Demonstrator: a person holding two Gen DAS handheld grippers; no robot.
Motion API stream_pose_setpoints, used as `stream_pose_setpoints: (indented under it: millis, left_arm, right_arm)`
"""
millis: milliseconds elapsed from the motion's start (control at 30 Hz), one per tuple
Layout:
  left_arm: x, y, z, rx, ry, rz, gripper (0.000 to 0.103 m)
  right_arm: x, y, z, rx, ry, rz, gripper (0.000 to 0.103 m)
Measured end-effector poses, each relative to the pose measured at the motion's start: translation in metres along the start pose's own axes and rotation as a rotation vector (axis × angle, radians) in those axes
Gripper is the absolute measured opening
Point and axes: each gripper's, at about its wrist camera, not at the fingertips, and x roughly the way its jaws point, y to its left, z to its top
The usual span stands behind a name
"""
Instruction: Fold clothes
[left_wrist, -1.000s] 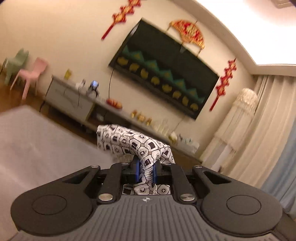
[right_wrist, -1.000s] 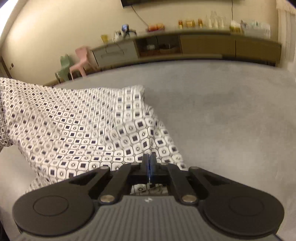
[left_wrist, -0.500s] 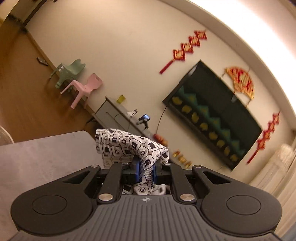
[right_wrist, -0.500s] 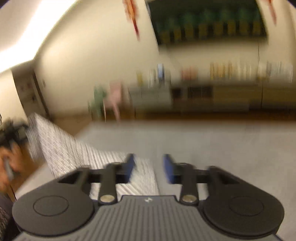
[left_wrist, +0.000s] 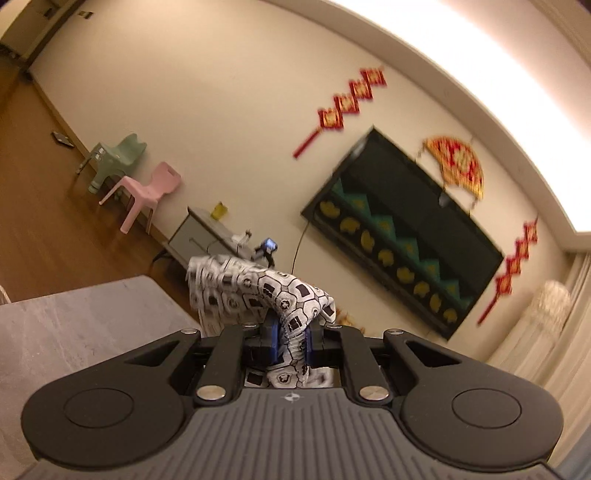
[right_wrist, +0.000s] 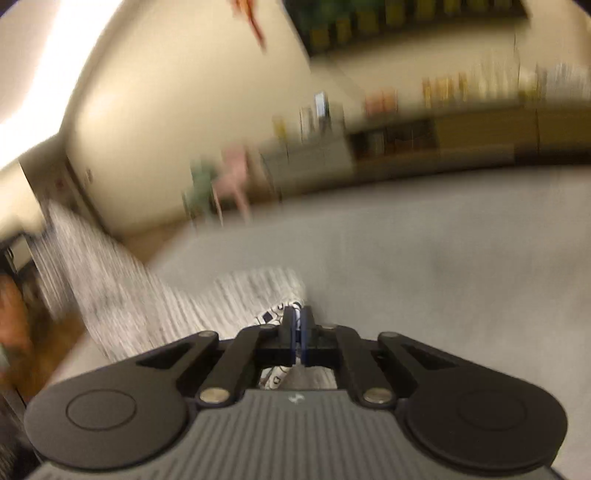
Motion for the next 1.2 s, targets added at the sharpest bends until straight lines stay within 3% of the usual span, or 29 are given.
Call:
stream_pose_setpoints:
  millis: [100,167,200,333,400,433,467,533,600,633,667,733,800,833,867,933,1000,1067,1167,1200]
  left_arm:
    - [-0.001,0.007,0.004,-0.032,-0.005,0.008,0.013]
    - [0.005,0.010,0.002,-0.022,0.031,0.051,0.013]
    - [0.010,0.014,-0.004,-0.014,0.062,0.083,0.013]
    - [0.022,0.024,-0.021,0.025,0.165,0.207,0.013]
    - [0.019,0.024,-0.024,0.050,0.180,0.255,0.013]
    - [0.016,0.024,-0.024,0.070,0.176,0.277,0.013]
    - [0.013,0.024,-0.024,0.090,0.172,0.298,0.013]
    - [0.008,0.023,-0.021,0.131,0.165,0.316,0.013]
    - [0.006,0.023,-0.017,0.130,0.164,0.311,0.013]
    - [0.007,0.023,-0.017,0.121,0.171,0.295,0.013]
    - [0.009,0.023,-0.016,0.113,0.179,0.279,0.013]
    - [0.012,0.021,-0.020,0.110,0.194,0.245,0.013]
    - [0.017,0.014,-0.025,0.139,0.212,0.212,0.013]
    - [0.020,0.010,-0.028,0.154,0.221,0.196,0.013]
    - [0.022,0.007,-0.030,0.167,0.228,0.179,0.013]
    - [0.022,0.007,-0.032,0.175,0.226,0.147,0.013]
    - [0.018,0.007,-0.029,0.171,0.203,0.114,0.013]
    - [0.008,0.008,-0.021,0.149,0.149,0.055,0.013]
    - [-0.007,0.010,-0.016,0.137,0.072,-0.042,0.013]
    - [-0.009,0.012,-0.017,0.147,0.067,-0.050,0.013]
  right_arm:
    - [-0.081,0.032,0.040,-0.179,-0.251,0.003,0.002]
    - [-0.122,0.061,0.047,-0.365,-0.340,-0.010,0.002]
    - [-0.129,0.072,0.042,-0.447,-0.325,-0.021,0.002]
    - [-0.075,0.083,-0.020,-0.589,0.049,-0.061,0.003]
    - [-0.049,0.066,-0.063,-0.548,0.231,-0.049,0.007]
    - [-0.039,0.057,-0.080,-0.514,0.297,-0.042,0.015]
    - [-0.037,0.046,-0.089,-0.449,0.312,-0.037,0.024]
    - [-0.040,0.019,-0.086,-0.268,0.290,-0.054,0.034]
    - [-0.047,-0.015,-0.067,-0.080,0.241,-0.094,0.035]
    - [-0.049,-0.032,-0.057,0.002,0.216,-0.124,0.040]
    - [-0.051,-0.049,-0.050,0.059,0.197,-0.168,0.048]
    - [-0.051,-0.085,-0.049,0.119,0.187,-0.239,0.054]
    - [-0.035,-0.105,-0.048,0.136,0.230,-0.251,0.053]
    - [-0.027,-0.114,-0.048,0.145,0.251,-0.256,0.047]
    - [-0.018,-0.122,-0.049,0.152,0.276,-0.256,0.023]
    - [-0.008,-0.123,-0.051,0.150,0.297,-0.237,0.006]
    - [-0.024,-0.111,-0.039,0.102,0.210,-0.242,0.003]
    - [-0.062,-0.092,-0.015,0.032,0.044,-0.250,0.002]
    - [-0.137,-0.036,0.008,-0.317,-0.283,-0.344,0.002]
    - [-0.151,-0.023,0.005,-0.425,-0.336,-0.410,0.003]
